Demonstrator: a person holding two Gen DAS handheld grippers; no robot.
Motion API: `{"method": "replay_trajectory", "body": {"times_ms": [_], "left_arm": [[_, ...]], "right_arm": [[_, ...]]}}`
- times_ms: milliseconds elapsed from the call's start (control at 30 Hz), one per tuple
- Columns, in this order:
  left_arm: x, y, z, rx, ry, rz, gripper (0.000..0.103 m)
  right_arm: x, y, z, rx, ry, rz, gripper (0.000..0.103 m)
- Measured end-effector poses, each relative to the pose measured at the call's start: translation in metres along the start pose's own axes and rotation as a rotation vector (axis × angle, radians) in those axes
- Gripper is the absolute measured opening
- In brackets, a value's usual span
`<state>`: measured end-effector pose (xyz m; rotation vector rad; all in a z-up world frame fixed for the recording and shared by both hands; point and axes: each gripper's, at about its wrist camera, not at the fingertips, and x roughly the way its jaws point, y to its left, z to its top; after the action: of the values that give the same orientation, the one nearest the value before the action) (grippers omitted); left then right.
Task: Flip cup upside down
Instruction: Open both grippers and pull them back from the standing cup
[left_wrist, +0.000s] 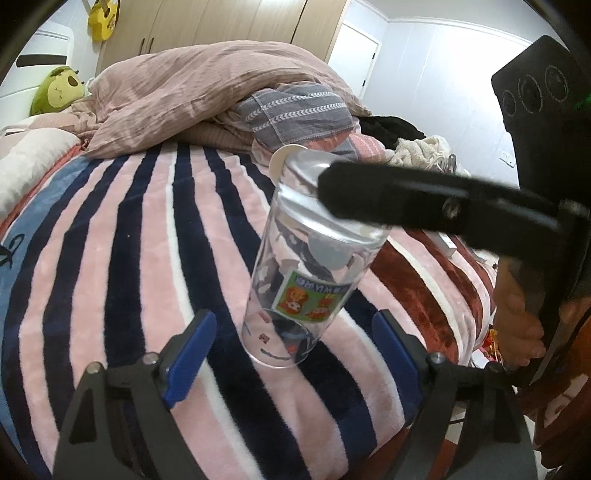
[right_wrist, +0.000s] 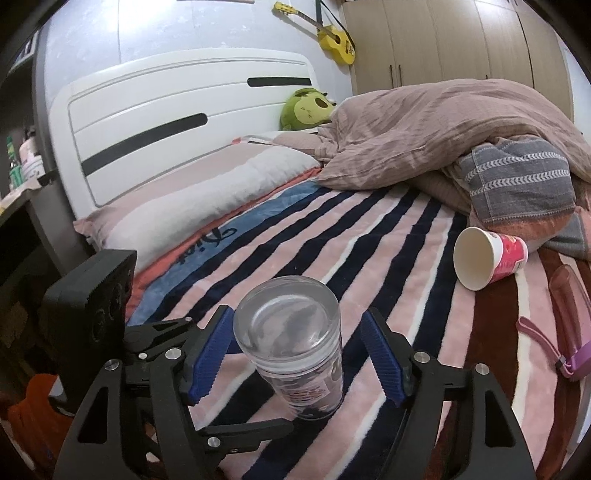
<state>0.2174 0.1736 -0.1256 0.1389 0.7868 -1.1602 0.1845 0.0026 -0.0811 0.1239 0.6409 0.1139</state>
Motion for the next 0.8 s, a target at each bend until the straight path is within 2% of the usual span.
{"method": "replay_trajectory", "body": {"times_ms": [167, 233, 367, 400, 433, 633, 800], "left_arm": [[-0.027, -0.006, 0.012, -0.014, -0.006, 0.043, 0.088], [-0.046, -0.011, 0.020, -0.021, -0.013, 0.091, 0.090], [-0.090, -0.026, 0.034, -0.024, -0.026, 0.214, 0.092], [-0.096, -0.028, 0.036, -0.027, -0.027, 0.232, 0.101], [-0.105, -0.031, 0.038, -0.032, -0.034, 0.256, 0.102], [-0.148, -0.046, 0.044, -0.069, -0.077, 0.318, 0.103], [-0.165, -0.053, 0.041, -0.090, -0.093, 0.336, 0.103]], "right_arm": [[-0.027, -0.001, 0.010, 0.035, -0.042, 0.006, 0.070], [-0.046, 0.001, 0.013, 0.043, -0.050, -0.014, 0.082], [-0.082, 0.008, 0.010, 0.042, -0.061, -0.079, 0.091], [-0.089, 0.010, 0.009, 0.043, -0.066, -0.090, 0.097], [-0.096, 0.013, 0.007, 0.044, -0.073, -0.102, 0.100], [-0.128, 0.028, -0.014, 0.059, -0.086, -0.135, 0.102], [-0.139, 0.038, -0.027, 0.078, -0.085, -0.130, 0.102]]}}
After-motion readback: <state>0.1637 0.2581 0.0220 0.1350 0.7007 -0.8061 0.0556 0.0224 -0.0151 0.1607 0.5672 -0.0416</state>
